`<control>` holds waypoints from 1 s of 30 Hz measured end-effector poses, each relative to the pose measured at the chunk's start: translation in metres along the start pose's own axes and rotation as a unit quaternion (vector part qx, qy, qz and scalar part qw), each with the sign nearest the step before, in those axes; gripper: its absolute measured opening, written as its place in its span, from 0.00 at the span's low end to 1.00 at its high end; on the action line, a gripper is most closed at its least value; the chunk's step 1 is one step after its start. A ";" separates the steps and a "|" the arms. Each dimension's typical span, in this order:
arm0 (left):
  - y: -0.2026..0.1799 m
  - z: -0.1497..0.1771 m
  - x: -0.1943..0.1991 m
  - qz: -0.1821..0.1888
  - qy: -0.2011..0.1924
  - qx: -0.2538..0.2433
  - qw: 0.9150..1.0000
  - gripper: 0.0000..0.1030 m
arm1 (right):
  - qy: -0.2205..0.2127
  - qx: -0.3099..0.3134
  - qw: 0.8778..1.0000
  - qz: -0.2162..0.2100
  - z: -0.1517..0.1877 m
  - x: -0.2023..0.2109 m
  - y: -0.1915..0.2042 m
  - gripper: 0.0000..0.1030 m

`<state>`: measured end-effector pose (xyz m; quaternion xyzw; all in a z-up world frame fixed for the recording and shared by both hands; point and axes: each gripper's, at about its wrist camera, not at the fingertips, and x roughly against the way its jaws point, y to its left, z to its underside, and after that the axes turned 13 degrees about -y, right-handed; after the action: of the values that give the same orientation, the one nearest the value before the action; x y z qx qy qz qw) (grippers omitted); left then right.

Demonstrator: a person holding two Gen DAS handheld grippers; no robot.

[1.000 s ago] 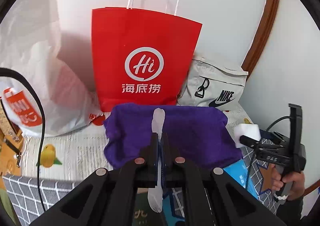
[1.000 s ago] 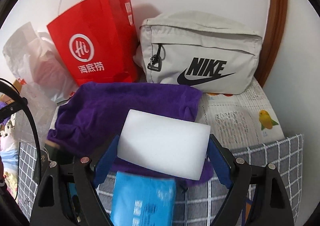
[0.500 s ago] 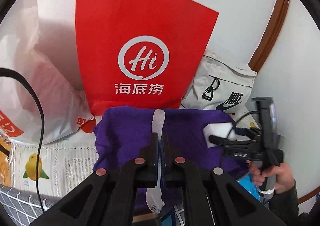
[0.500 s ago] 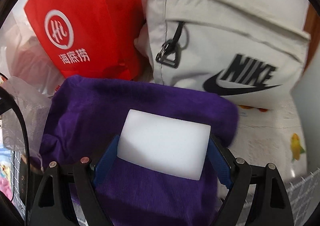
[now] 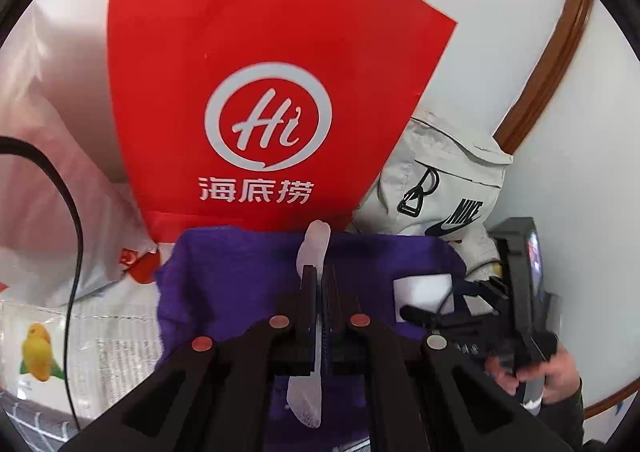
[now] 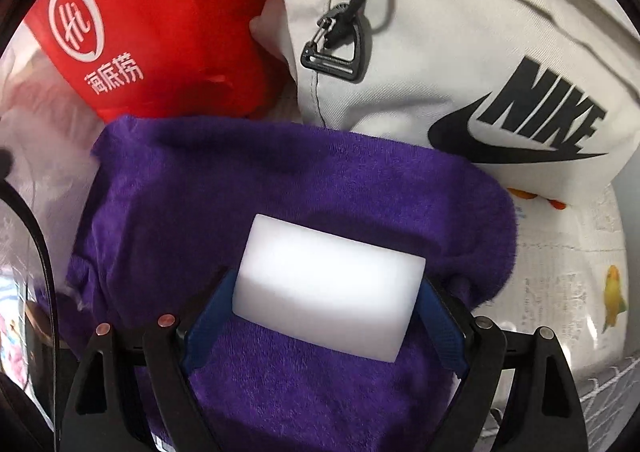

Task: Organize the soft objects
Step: 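Place the sponge on the purple towel with the right tool while the left tool places the mesh bag there, then grasp the green wet-wipes pack with the right tool while the left tool grasps the yellow pouch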

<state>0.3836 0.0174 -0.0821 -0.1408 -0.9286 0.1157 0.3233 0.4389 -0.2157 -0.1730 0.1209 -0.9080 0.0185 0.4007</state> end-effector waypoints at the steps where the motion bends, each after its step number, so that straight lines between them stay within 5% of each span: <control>1: 0.001 0.000 -0.005 0.000 0.004 0.000 1.000 0.03 | -0.002 0.005 1.000 0.001 0.001 0.004 0.002 0.88; 13: 0.024 0.009 -0.040 -0.041 0.059 0.018 0.997 0.07 | -0.049 0.010 0.999 -0.006 0.011 0.073 0.004 0.93; 18: 0.023 0.005 -0.032 -0.074 0.051 0.013 0.996 0.59 | -0.064 0.014 0.998 -0.012 0.017 0.102 0.005 0.93; 30: 0.013 0.006 0.037 -0.083 0.028 0.001 0.996 0.60 | -0.099 0.004 0.994 -0.037 0.058 0.162 0.026 0.93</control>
<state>0.3539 0.0415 -0.0698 -0.0657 -0.9276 0.0852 0.3577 0.2861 -0.2308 -0.0921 0.1571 -0.9382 -0.0043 0.3083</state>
